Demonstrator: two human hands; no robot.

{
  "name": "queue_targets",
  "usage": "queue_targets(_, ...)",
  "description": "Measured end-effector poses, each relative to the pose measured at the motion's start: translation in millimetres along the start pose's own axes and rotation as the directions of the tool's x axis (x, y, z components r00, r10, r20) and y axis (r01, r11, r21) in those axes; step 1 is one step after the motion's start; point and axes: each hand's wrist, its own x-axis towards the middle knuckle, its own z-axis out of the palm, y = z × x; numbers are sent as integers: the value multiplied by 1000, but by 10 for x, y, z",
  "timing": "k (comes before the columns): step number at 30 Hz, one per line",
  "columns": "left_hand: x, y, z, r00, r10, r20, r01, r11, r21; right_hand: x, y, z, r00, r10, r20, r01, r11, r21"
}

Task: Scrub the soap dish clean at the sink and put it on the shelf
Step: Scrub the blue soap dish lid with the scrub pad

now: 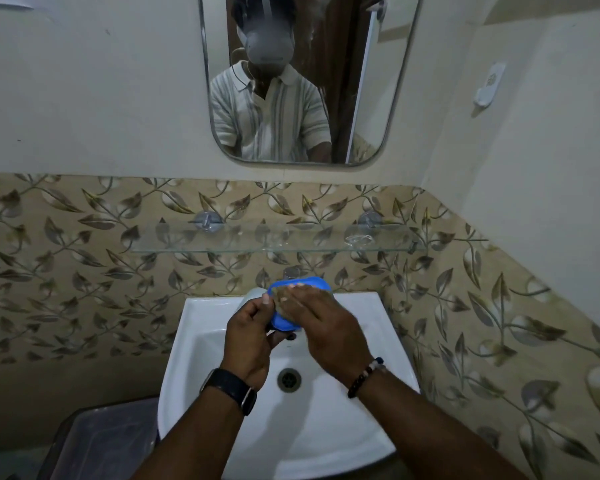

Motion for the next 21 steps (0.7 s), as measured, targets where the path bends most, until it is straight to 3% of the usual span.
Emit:
queue_targets(1,6,2,-13,1000,6,1,-6,1000,-5,38,54,-62,1000,-2,-2,2,995,-104)
queue_targets(3,16,2,1,1000,9,13,-9,1000,25,119,55,-109,985,155,-71,-166,965,-201)
queue_targets(5,45,5,3,1000,10,22,-11,998,63,187,-76,-17,936,338,-102,-346,935,-77)
queue_targets(7,85,55,-36,1000,-4,9,3,998,68,167,-213,92,952,303,-33,-299,951,82)
queue_targets(9,132,125,-93,1000,-23,-2,23,999,30,42,-288,162,993,108,57,-114,985,133)
queue_targets(13,182,163,-120,999,-40,11,40,999,5,-43,-190,101,990,-126,63,133,984,-122)
queue_targets(16,214,212,-195,999,-2,-49,0,999,-41,68,45,-5,1000,-2,-18,-2,971,-239)
queue_targets(19,229,256,-246,999,26,-39,-26,1000,-7,116,152,-57,972,229,-56,-235,954,-184)
queue_targets(21,211,199,-205,1000,21,-20,-20,999,32,127,31,35,977,212,-15,-212,968,-138)
